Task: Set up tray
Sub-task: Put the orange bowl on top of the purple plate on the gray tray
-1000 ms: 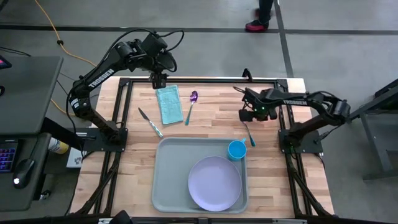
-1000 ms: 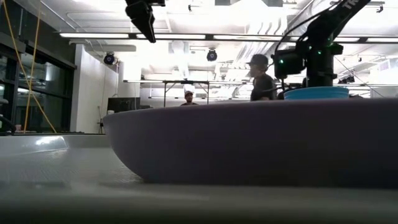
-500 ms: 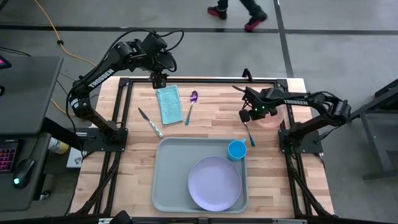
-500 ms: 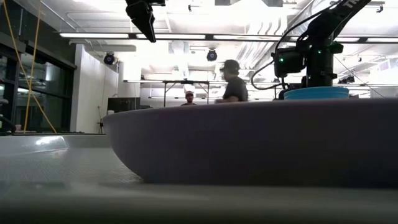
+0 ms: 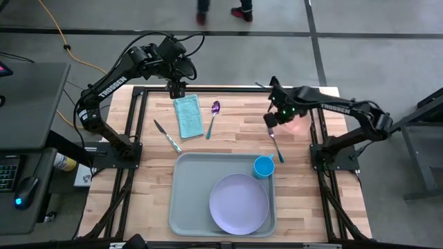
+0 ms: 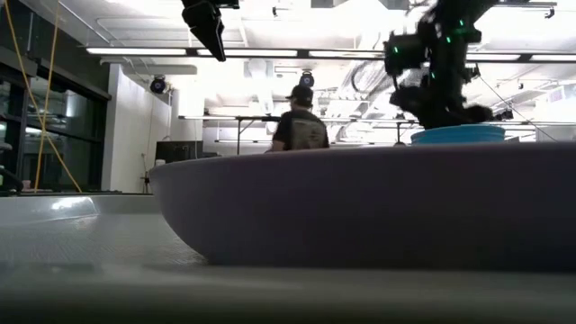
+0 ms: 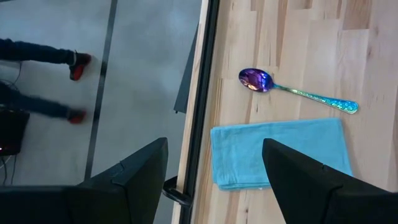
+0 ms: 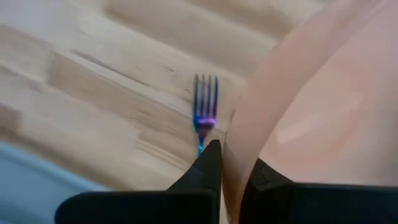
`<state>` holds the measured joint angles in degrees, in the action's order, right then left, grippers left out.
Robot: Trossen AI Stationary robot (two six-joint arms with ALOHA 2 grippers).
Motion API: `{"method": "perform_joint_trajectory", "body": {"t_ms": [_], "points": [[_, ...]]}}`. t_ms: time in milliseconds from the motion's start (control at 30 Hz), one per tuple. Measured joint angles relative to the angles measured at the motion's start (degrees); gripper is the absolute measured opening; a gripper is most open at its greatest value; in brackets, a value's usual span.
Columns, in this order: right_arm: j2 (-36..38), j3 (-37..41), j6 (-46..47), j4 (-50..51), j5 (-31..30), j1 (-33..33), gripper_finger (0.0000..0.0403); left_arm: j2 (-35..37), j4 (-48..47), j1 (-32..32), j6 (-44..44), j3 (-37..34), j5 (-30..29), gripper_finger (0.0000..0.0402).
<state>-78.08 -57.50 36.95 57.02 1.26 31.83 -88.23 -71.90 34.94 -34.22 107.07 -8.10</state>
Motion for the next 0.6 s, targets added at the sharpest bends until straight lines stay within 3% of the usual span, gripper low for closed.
{"method": "perform_joint_trajectory", "body": {"t_ms": [367, 600], "points": [[0.05, -22.82, -3.83, 6.31, -1.52, -8.09, 0.0001, 0.0, 0.02, 0.0, 0.0, 0.0, 0.83, 0.0294], [0.07, -30.67, -2.06, 6.88, -4.14, -15.1, 0.0, 0.0, 0.38, 0.0, -0.48, 0.0, 1.16, 0.0294]]}}
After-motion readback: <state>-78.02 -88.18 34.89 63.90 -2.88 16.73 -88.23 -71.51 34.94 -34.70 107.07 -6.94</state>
